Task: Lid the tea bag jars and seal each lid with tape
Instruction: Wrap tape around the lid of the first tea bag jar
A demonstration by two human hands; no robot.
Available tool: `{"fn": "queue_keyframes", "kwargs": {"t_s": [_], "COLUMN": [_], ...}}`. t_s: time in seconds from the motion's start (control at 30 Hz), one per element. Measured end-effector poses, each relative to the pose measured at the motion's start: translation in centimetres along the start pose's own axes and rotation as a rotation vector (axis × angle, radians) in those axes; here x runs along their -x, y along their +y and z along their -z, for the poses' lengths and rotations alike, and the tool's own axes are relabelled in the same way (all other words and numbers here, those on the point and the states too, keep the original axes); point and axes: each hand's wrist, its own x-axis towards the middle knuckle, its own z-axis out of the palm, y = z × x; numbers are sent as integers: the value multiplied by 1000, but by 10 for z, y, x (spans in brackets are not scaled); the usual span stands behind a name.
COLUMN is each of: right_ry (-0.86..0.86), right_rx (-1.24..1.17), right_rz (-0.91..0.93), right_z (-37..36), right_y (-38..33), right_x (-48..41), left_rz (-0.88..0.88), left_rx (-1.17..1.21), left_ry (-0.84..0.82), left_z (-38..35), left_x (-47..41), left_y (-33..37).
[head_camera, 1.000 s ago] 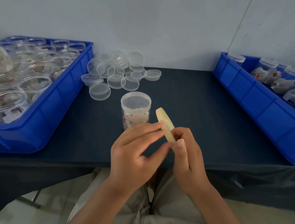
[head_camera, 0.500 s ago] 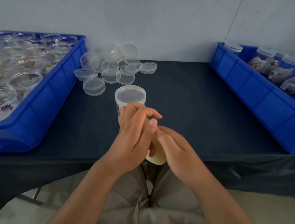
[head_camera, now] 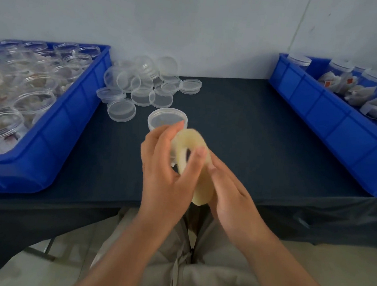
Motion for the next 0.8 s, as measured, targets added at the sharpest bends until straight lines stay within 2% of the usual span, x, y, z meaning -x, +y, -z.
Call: {"fn": "queue_keyframes", "kwargs": {"t_s": [0.07,0.17,0.23,0.27,0.37,0.53,0.67,0.8], "right_ry": [46,73,139,134,33,6,19,7], "right_rx": [-31,108,118,145,335,407,440,472], "right_rz": [-15,43,7,-4,125,218,253,311], "right_z": [-4,-6,-5,-4,-2,6,10,16], "right_y": [1,-5,-10,-11,-3,2,7,7], "right_x": [1,-6,-12,-11,1,0,0,-2], "left_rz": [-34,-29,-4,7,44,105,235,460], "left_rx": [-34,51,96,107,132,200,335,448], "left_ry": [-21,-83,-84,-88,-86,-55,-79,-175], "left_z": [2,7,11,15,22,24,25,30], "left_x": [12,21,21,19,14,14,10,-2], "left_y": [4,11,17,20,26,27,24,13]}}
